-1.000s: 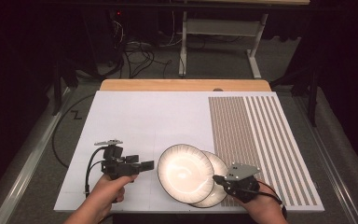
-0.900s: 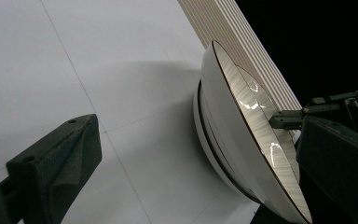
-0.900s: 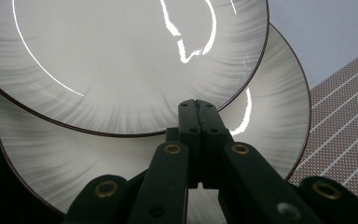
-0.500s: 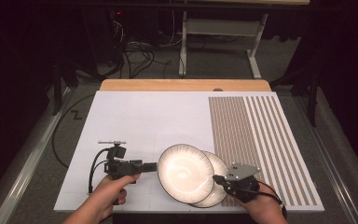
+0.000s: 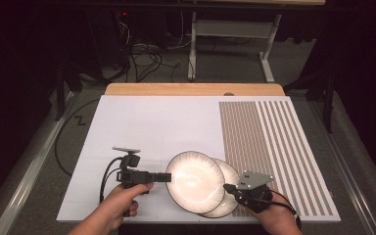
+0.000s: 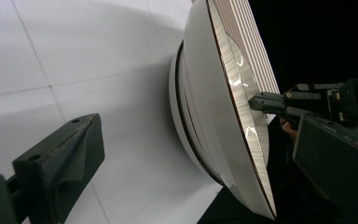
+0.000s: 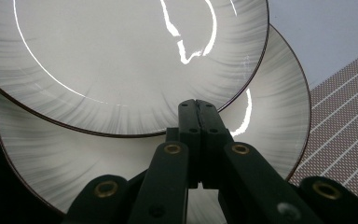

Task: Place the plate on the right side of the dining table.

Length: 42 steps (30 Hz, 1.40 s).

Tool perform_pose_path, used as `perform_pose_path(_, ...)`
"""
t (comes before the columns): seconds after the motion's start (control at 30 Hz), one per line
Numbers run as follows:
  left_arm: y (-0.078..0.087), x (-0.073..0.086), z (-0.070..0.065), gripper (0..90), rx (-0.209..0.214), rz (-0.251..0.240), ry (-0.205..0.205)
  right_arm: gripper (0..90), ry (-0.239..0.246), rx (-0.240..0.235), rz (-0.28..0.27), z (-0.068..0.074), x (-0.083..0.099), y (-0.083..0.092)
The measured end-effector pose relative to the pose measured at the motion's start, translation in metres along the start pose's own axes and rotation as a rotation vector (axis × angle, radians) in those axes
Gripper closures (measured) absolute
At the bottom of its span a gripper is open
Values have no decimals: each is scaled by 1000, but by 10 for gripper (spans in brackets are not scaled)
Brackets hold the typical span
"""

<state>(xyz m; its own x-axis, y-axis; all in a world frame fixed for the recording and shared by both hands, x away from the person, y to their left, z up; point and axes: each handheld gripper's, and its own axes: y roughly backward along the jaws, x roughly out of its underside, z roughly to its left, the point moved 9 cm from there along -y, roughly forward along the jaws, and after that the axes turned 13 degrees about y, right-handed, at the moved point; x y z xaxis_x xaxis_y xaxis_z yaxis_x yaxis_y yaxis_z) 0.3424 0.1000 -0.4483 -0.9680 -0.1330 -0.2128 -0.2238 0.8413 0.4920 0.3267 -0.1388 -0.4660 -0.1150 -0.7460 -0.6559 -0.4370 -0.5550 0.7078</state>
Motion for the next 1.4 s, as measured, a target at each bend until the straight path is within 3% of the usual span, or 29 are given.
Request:
perform_pose_path(0.4,-16,7,-7,184,33,80,81,900,3,1,-2,0,0,0)
perform_pose_path(0.6,-23,10,-8,260,20,121,108,900,4,1,-2,1,0,0)
perform_pose_path(0.7,-24,10,-8,341,15,129,119,900,4,2,-2,1,0,0)
perform_pose_path(1.13,-30,13,-11,631,-72,174,91,900,8,6,-1,1,0,0)
perform_pose_path(1.4,-31,13,-9,701,-115,184,75,900,9,7,0,1,0,0)
